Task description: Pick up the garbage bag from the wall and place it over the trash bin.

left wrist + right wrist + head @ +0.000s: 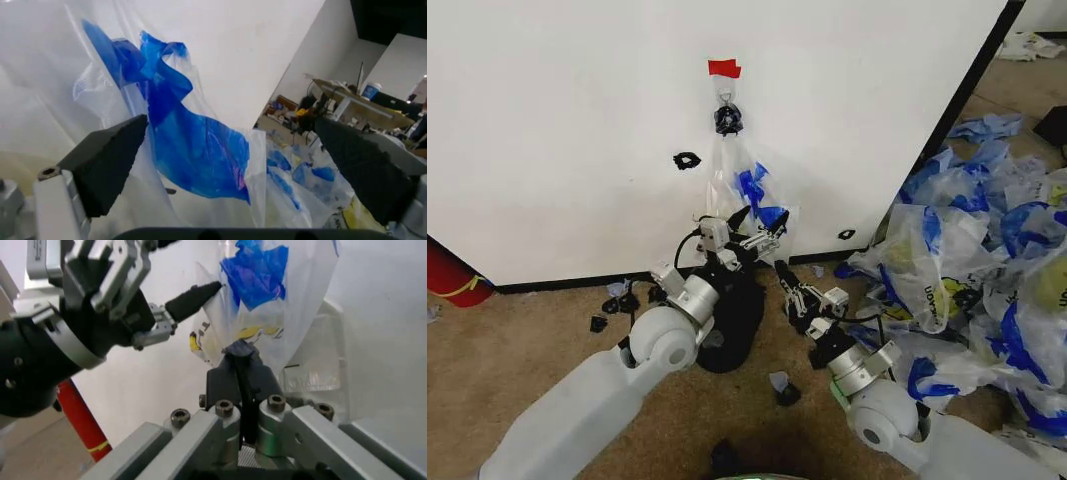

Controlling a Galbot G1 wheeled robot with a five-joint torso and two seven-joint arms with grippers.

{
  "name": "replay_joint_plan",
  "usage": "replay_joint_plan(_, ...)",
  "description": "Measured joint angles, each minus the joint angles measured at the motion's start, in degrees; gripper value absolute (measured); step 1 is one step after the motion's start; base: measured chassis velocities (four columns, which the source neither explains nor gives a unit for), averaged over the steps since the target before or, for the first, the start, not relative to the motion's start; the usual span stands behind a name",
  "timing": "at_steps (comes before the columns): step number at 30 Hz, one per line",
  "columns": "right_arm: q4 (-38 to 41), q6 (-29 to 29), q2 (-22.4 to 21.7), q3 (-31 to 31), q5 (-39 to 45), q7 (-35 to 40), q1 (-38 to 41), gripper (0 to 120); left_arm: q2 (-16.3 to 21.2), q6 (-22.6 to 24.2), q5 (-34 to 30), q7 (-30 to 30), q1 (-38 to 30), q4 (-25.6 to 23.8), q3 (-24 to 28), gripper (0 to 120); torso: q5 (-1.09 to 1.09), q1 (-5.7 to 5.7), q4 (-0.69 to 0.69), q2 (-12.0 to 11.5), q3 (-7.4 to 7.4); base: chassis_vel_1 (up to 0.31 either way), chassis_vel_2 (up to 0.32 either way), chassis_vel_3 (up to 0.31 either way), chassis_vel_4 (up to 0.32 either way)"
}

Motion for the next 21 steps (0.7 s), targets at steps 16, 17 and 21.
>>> replay_joint_plan(16,1.38,0.0,-0.82,0.21,0.27,0.02,-0.38,0,0.99,-0.11,0.68,0.06,1.45,-1.05,-0.98,99,0.0,0.0,0.0,0.0,0.0,0.0,0.0,0.0,0.0)
replay_joint_plan(17,1.39,0.0,-0.8,0.24,0.26,0.02,-0.41,0,1.0,-0.11,0.68,0.06,1.44,-1.01,-0.77,99,0.0,0.0,0.0,0.0,0.0,0.0,0.0,0.0,0.0)
replay_joint_plan(21,1.43,0.0,-0.79,0.34,0.25,0.03,-0.48,0,0.95,-0.11,0.74,0.06,1.43,-0.89,-0.38,99,0.0,0.0,0.0,0.0,0.0,0.0,0.0,0.0,0.0)
